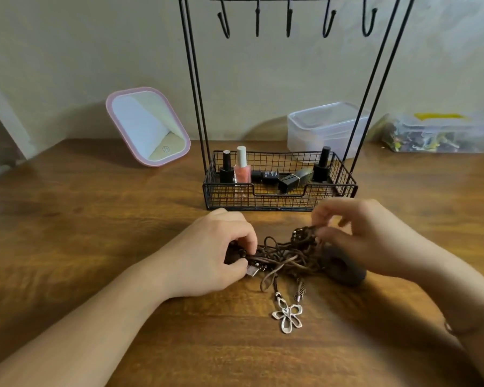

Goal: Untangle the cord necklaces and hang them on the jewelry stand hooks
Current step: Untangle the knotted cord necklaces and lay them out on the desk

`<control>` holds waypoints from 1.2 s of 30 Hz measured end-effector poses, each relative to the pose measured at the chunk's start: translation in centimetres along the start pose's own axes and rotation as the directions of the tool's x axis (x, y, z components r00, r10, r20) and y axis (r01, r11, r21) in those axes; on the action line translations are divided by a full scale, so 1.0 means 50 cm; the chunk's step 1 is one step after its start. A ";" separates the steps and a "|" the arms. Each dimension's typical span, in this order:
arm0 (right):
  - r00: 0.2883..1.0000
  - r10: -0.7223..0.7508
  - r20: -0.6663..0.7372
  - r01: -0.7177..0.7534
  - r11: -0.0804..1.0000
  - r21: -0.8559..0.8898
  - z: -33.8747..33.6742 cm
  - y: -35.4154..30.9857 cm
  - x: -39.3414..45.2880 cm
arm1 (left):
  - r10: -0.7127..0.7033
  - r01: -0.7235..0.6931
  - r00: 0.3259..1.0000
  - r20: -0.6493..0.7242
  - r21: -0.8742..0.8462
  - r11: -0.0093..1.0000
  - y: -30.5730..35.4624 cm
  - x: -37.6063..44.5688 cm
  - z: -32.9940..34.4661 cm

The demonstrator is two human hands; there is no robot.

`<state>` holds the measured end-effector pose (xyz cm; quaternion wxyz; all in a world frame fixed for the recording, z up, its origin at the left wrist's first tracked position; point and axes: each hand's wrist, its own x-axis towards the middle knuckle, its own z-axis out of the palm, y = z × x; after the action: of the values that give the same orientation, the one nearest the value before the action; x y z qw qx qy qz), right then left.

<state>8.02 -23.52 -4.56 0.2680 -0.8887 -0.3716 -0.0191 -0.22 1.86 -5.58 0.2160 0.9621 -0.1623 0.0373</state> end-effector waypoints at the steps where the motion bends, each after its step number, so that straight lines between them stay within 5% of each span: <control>1: 0.998 -0.051 0.020 0.049 0.992 0.115 -0.012 0.000 -0.002 | -0.004 0.004 1.000 -0.005 0.010 1.000 -0.002 0.000 0.000; 4: 0.937 -0.284 0.204 0.198 0.912 0.359 -0.053 -0.010 -0.019 | -0.015 0.015 1.000 -0.024 0.019 1.000 -0.008 0.000 -0.002; 8: 0.817 -0.371 0.442 0.168 0.885 0.434 -0.062 -0.028 -0.034 | 0.006 -0.006 1.000 -0.011 -0.010 1.000 -0.010 -0.002 -0.004; 14: 0.982 -0.178 0.062 0.169 0.977 0.127 0.009 -0.021 -0.008 | 0.011 0.009 0.992 0.124 -0.159 0.987 -0.008 -0.005 -0.012; 19: 0.924 -0.206 0.322 0.180 0.978 0.107 0.013 -0.022 -0.010 | 0.083 -0.082 0.995 0.057 -0.025 0.996 -0.010 -0.002 0.001; 24: 0.894 -0.209 0.395 0.211 0.977 0.040 0.012 -0.022 -0.009 | 0.056 -0.060 0.998 -0.041 -0.099 0.993 -0.007 -0.001 -0.005; 27: 0.895 -0.199 0.399 0.210 0.977 0.017 0.001 -0.015 -0.011 | 0.013 -0.033 0.995 -0.102 -0.199 0.979 -0.002 -0.001 -0.009; 31: 0.908 -0.197 0.370 0.119 0.967 0.224 -0.044 -0.012 -0.022 | -0.026 -0.006 0.986 -0.165 -0.188 0.982 -0.005 0.000 -0.013; 33: 0.933 -0.206 0.296 0.118 0.949 0.291 -0.057 -0.010 -0.023 | -0.018 0.006 0.991 -0.131 -0.090 0.996 -0.010 0.000 -0.012; 36: 0.936 -0.197 0.292 0.153 0.974 0.169 -0.050 -0.002 -0.021 | 0.039 -0.043 0.998 -0.042 -0.095 0.995 -0.009 -0.003 -0.010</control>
<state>7.58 -25.37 -2.62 0.2673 -0.8225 -0.4870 0.1223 -0.22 2.50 -5.31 0.2642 0.9461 -0.1794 0.0531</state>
